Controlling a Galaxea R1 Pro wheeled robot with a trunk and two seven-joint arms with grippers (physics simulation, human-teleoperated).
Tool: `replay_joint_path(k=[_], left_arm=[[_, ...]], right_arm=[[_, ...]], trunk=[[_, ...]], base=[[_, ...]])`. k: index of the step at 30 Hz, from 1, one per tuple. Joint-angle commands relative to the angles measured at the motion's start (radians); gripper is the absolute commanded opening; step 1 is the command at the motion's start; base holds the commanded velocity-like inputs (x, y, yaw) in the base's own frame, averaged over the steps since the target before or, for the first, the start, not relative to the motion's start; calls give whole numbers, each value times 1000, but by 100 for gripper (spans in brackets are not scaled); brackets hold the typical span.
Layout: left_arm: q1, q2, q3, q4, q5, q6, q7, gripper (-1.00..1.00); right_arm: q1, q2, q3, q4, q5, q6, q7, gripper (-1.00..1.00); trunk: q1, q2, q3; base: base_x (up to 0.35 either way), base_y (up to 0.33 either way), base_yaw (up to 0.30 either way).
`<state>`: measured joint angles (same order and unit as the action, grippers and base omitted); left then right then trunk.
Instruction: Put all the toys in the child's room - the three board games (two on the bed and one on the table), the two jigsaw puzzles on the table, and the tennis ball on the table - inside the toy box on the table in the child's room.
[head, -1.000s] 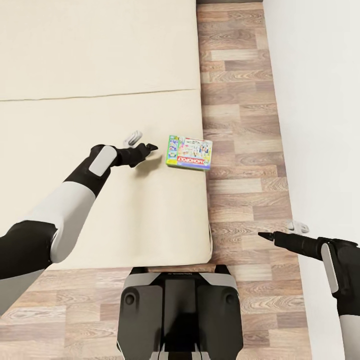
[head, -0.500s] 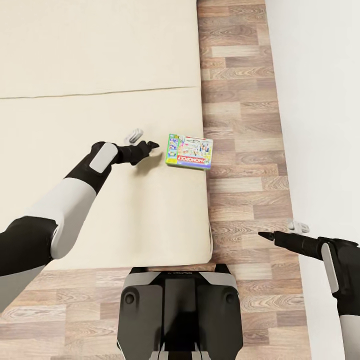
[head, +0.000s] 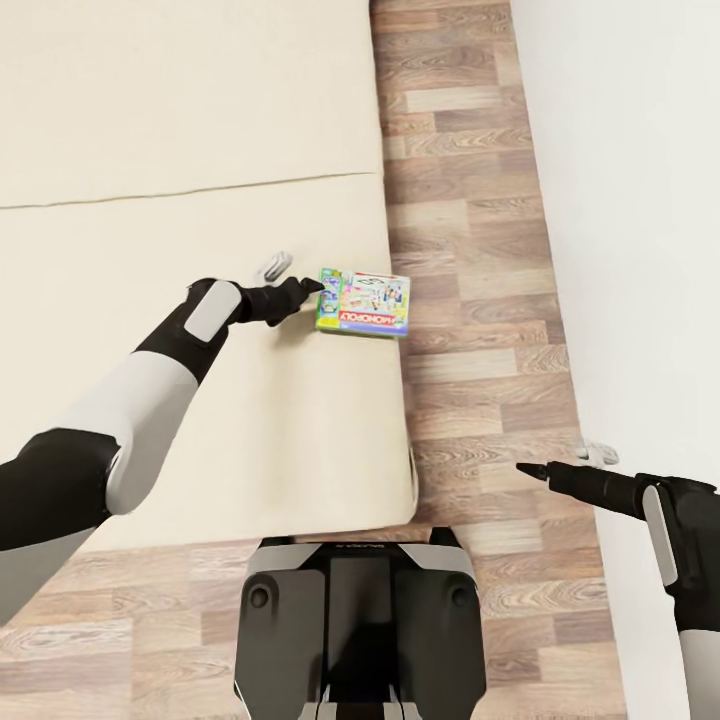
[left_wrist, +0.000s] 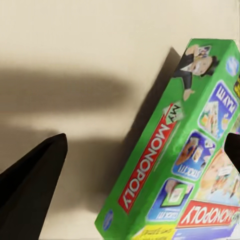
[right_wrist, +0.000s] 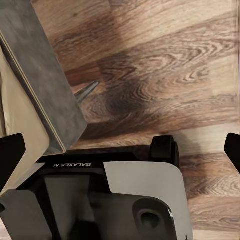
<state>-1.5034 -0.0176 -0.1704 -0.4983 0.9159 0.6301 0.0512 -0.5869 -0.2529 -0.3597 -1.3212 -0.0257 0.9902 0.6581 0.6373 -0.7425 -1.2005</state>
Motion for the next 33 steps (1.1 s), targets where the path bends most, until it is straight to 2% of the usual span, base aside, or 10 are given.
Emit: replay_joint_path(k=[1,15,33], left_arm=[[0,0,-5,0,12,2,6,100],[-1,-2,-5,-1,15,2,5,100],[3,-1,-4,-2,17,1,-5,100]], right_arm=[[-1,0,-1,-1,-2,7,1,100],[-1,1,-1,-1,-3,7,1,100],[-1,1,-1,-1,-3,7,1,100]], trunk=[[1,-1,-1],[1,-1,-1],[1,-1,-1]], base=[[0,0,-213],[0,0,-205],[0,0,-32]])
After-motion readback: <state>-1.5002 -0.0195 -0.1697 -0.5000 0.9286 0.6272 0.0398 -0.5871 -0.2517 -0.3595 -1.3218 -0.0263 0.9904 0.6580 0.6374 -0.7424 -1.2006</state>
